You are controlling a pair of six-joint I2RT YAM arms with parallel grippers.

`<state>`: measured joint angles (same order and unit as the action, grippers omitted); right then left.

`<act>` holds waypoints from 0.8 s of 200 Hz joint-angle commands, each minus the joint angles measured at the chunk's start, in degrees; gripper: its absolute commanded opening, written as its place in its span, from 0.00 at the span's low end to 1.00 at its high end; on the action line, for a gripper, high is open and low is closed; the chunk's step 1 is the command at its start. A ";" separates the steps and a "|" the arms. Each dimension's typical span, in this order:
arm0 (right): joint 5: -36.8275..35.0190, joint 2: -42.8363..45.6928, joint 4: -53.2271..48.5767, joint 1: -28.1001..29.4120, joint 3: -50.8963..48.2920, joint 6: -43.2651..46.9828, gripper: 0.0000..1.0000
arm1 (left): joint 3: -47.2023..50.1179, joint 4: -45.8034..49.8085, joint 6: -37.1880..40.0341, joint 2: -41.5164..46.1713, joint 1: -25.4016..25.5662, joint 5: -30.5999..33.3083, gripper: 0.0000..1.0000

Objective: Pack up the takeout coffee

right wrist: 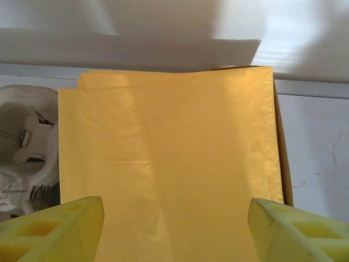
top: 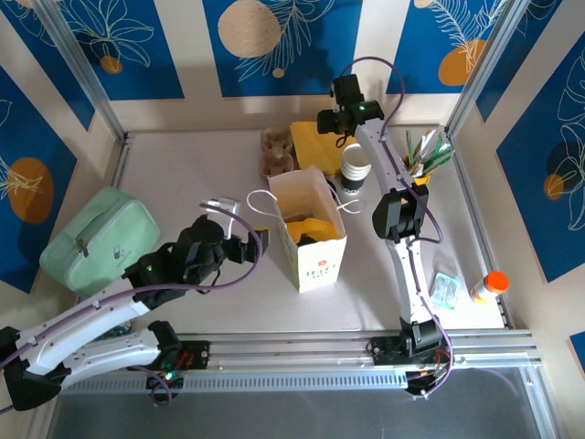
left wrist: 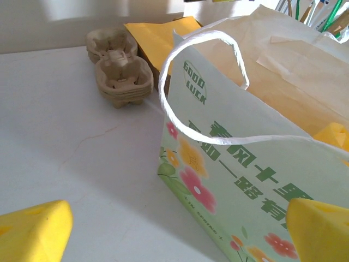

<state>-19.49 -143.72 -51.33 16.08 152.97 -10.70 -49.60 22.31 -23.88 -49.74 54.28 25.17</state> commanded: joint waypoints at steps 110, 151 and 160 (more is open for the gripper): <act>2.35 -7.32 10.35 -1.92 2.33 1.41 0.70 | -1.23 2.23 1.05 2.13 -0.49 2.37 0.99; 2.35 -8.66 11.21 -1.77 2.54 1.65 0.70 | -0.69 2.44 0.68 2.89 -0.49 2.48 0.99; 2.33 -8.92 11.32 -1.72 2.46 1.62 0.70 | -0.84 2.59 0.68 2.80 -0.49 2.47 1.00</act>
<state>-17.96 -150.87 -41.41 14.17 153.64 -10.02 -50.37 23.64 -22.85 -47.55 54.26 26.26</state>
